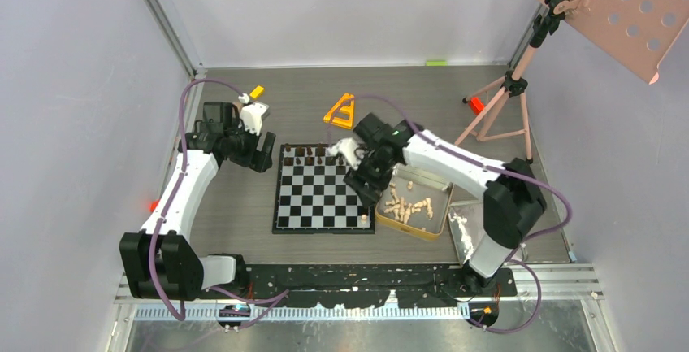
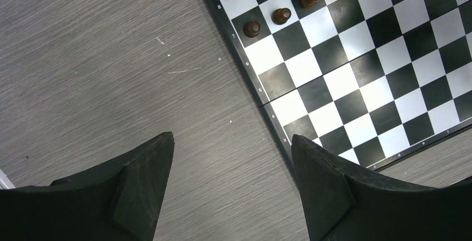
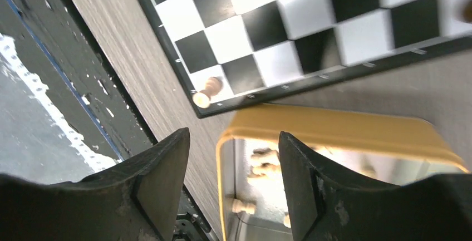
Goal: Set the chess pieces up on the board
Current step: Place the chess piece on the chessboard, then pick up the chess piece from the storage box.
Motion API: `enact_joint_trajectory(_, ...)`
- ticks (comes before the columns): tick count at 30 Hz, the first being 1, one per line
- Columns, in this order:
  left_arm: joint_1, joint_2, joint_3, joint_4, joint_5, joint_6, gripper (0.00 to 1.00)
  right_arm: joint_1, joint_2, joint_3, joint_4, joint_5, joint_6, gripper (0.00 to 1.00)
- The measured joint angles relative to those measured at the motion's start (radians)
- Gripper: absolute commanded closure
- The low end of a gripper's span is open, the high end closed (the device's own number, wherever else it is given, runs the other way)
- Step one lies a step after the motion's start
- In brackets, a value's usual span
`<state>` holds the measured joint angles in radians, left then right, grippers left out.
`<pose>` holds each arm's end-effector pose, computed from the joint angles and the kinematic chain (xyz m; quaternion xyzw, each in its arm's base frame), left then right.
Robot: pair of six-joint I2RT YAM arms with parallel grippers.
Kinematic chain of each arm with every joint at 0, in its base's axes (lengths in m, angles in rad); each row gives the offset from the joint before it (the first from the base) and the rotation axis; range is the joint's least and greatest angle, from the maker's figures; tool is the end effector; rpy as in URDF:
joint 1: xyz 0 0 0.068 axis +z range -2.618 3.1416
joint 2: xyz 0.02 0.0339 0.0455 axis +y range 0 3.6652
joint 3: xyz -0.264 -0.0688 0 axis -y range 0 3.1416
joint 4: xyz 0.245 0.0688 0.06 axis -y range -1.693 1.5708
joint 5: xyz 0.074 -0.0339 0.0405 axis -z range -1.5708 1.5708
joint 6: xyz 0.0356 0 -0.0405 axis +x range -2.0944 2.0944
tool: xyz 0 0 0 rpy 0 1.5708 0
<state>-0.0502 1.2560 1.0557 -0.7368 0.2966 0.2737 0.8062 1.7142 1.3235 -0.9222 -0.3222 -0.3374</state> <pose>0.2534 -0.0232 0.2875 0.1970 0.9201 -0.1052 0.3219 0.2235 0.2493 0.2328 -0.5471 0.8120 0.1842 0.0865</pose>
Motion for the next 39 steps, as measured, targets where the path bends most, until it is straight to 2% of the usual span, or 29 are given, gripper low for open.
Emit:
enact_joint_trajectory(7, 0.0, 0.0, 0.0, 0.0, 0.001, 0.0, 0.2, -0.226, -0.141, 0.017, 0.005, -0.04, 0.023, 0.4)
enact_joint_trajectory(13, 0.0, -0.004, 0.0, 0.003, 0.004, 0.003, 0.2, -0.339, -0.201, -0.103, 0.024, 0.016, 0.061, 0.43)
enact_joint_trajectory(19, 0.0, -0.007, 0.0, 0.004, 0.013, 0.003, 0.2, -0.354, -0.171, -0.196, 0.04, 0.052, 0.109, 0.43)
enact_joint_trajectory(29, 0.0, -0.007, 0.0, 0.005, 0.018, 0.003, 0.2, -0.357, -0.023, -0.2, 0.079, 0.045, 0.132, 0.49)
enact_joint_trajectory(35, 0.0, -0.008, 0.0, 0.005, 0.018, 0.003, 0.19, -0.358, 0.007, -0.2, 0.076, 0.011, 0.135, 0.57)
enact_joint_trajectory(39, 0.0, -0.008, 0.0, 0.005, 0.018, 0.003, 0.19, -0.358, 0.015, -0.2, 0.072, -0.021, 0.134, 0.67)
